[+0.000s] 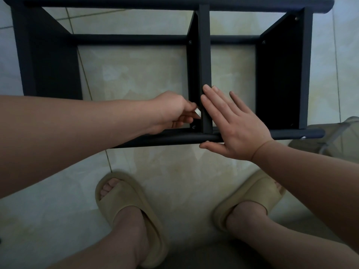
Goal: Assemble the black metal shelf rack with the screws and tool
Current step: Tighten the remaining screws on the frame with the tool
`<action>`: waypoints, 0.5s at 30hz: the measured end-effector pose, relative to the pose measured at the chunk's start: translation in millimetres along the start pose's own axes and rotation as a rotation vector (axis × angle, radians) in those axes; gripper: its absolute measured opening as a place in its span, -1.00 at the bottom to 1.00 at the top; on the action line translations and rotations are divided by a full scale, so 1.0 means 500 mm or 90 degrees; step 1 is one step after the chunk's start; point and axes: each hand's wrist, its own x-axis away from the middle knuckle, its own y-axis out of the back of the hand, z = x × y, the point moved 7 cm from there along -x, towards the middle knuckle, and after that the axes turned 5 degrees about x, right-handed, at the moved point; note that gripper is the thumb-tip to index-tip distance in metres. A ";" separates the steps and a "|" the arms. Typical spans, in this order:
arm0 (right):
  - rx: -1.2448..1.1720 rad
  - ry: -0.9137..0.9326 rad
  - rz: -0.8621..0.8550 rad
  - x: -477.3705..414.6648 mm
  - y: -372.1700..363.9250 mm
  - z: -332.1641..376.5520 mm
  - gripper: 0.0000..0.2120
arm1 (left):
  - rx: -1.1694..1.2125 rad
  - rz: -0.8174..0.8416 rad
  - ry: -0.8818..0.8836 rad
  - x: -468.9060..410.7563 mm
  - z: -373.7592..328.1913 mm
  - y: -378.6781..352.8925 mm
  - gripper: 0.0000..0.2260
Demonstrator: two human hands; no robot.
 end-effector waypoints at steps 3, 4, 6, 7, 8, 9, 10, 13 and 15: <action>-0.001 0.000 0.003 0.000 -0.002 0.000 -0.07 | -0.006 0.006 -0.006 0.000 0.003 0.005 -0.84; 0.000 0.000 0.004 0.000 -0.002 0.000 -0.07 | -0.007 0.012 -0.009 0.000 0.004 0.006 -0.84; 0.002 -0.001 0.003 0.001 -0.002 0.000 -0.07 | -0.015 0.022 -0.017 0.000 0.006 0.009 -0.83; 0.003 -0.001 0.003 0.001 -0.002 -0.001 -0.07 | -0.022 0.026 -0.021 -0.001 0.006 0.010 -0.83; 0.003 0.000 0.002 0.001 -0.002 0.000 -0.07 | -0.030 0.028 -0.025 -0.001 0.006 0.012 -0.83; 0.003 -0.001 0.002 0.001 -0.002 0.000 -0.07 | -0.039 0.030 -0.027 -0.001 0.007 0.014 -0.84; 0.002 -0.001 0.002 0.001 -0.002 0.000 -0.07 | -0.049 0.032 -0.029 -0.002 0.007 0.017 -0.84; 0.000 -0.002 0.004 0.001 -0.002 0.000 -0.07 | -0.081 0.043 -0.031 0.000 0.009 0.022 -0.83; -0.001 -0.001 0.004 0.001 -0.002 0.000 -0.07 | -0.097 0.049 -0.033 0.003 0.011 0.024 -0.82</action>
